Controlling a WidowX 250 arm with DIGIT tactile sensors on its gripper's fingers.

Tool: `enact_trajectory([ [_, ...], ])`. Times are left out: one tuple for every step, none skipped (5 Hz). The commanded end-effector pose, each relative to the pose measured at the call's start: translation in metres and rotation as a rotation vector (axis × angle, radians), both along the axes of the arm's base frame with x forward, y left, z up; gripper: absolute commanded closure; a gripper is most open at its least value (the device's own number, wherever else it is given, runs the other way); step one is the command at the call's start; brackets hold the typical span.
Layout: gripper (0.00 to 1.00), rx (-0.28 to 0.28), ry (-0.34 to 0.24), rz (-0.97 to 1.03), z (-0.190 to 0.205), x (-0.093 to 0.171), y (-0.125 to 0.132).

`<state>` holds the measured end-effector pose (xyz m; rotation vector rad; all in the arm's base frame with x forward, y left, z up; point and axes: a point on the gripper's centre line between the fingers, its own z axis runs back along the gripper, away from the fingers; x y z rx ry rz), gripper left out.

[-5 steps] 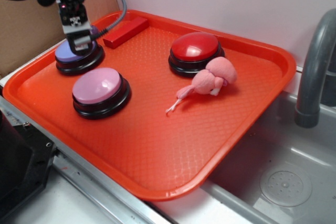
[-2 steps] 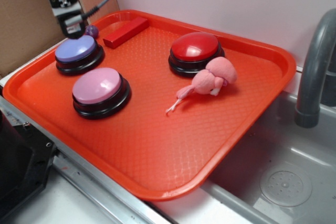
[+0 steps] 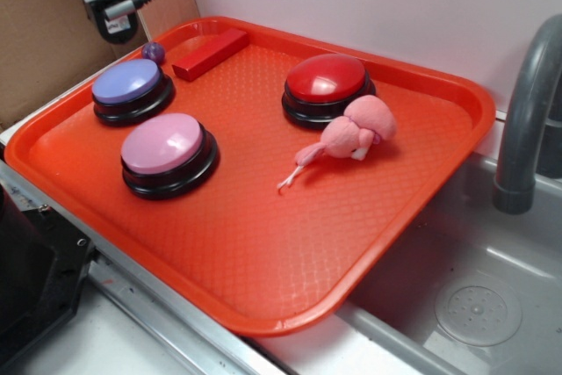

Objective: Push the pink button.

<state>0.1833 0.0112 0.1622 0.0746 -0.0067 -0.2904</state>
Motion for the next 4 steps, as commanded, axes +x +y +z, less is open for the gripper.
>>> enact_trajectory([
  [0.0,0.011,-0.057,0.009,0.018,-0.001,-0.005],
  [0.0,0.006,-0.079,0.025,0.022,-0.002,-0.005],
  [0.0,0.017,-0.087,0.034,0.03,-0.005,-0.004],
  [0.0,0.016,-0.094,0.043,0.035,-0.007,-0.003],
])
